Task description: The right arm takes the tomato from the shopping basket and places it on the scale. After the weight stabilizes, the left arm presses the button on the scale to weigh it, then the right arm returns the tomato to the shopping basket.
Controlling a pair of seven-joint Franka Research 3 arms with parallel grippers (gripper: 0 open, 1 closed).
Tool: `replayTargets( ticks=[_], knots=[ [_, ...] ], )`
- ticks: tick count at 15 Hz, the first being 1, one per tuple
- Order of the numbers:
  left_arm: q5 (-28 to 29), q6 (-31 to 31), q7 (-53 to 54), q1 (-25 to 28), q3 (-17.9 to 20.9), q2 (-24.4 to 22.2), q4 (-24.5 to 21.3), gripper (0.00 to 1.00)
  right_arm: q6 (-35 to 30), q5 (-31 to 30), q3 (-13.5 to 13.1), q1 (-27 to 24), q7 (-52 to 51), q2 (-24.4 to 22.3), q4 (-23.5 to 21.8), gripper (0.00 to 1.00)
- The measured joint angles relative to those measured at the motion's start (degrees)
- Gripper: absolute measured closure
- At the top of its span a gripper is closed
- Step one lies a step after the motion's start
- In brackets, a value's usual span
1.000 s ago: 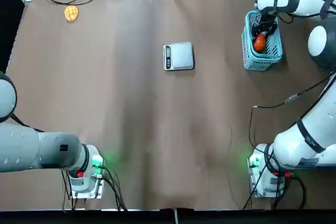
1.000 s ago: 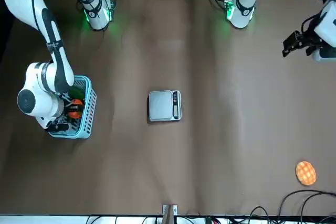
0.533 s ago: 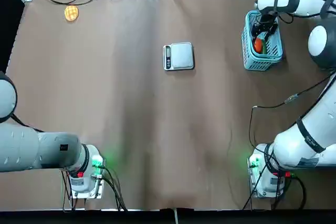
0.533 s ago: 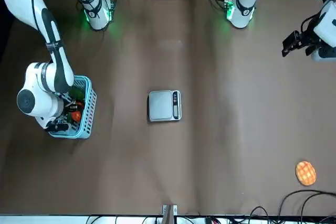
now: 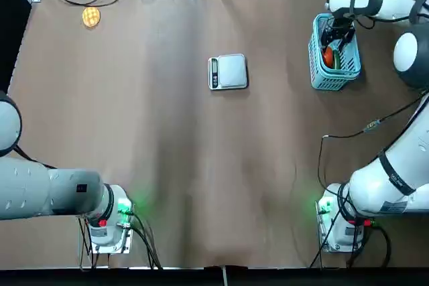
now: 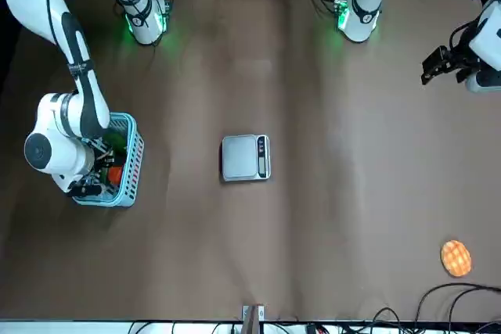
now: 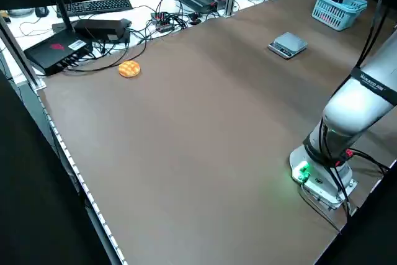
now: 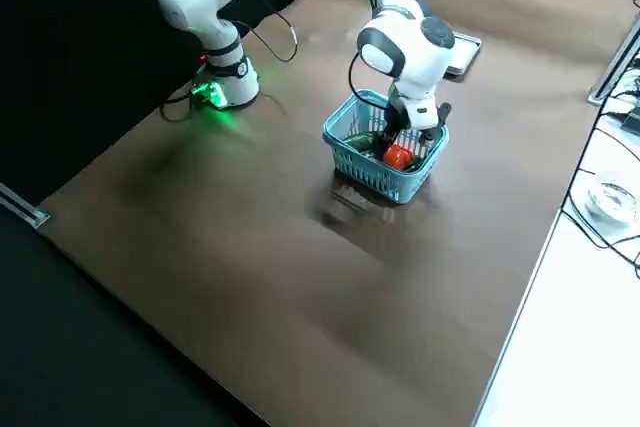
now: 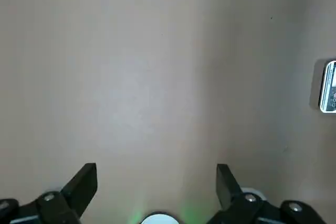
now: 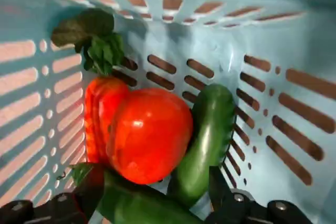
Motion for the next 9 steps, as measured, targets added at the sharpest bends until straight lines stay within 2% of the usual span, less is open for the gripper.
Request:
replayTargets(
  ticks=[1,3,7,9],
  knots=[
    [0.0,0.0,0.0,0.0,0.0,0.0,0.0,0.0,0.2,0.0,0.0,0.0,0.0,-0.3,0.4,0.11],
    [0.0,0.0,-0.2,0.0,0.1,0.0,0.0,0.0,0.3,0.0,0.0,0.0,-0.1,-2.2,1.7,0.0],
    [0.0,0.0,-0.4,0.0,0.1,0.0,0.0,0.0,-0.9,0.0,0.0,-0.2,-3.1,-10.7,3.8,0.0],
    [0.0,-0.6,-0.4,0.0,0.1,0.0,0.2,0.0,-5.6,0.0,0.0,-0.6,-5.4,-15.9,4.3,0.0]
  ],
)
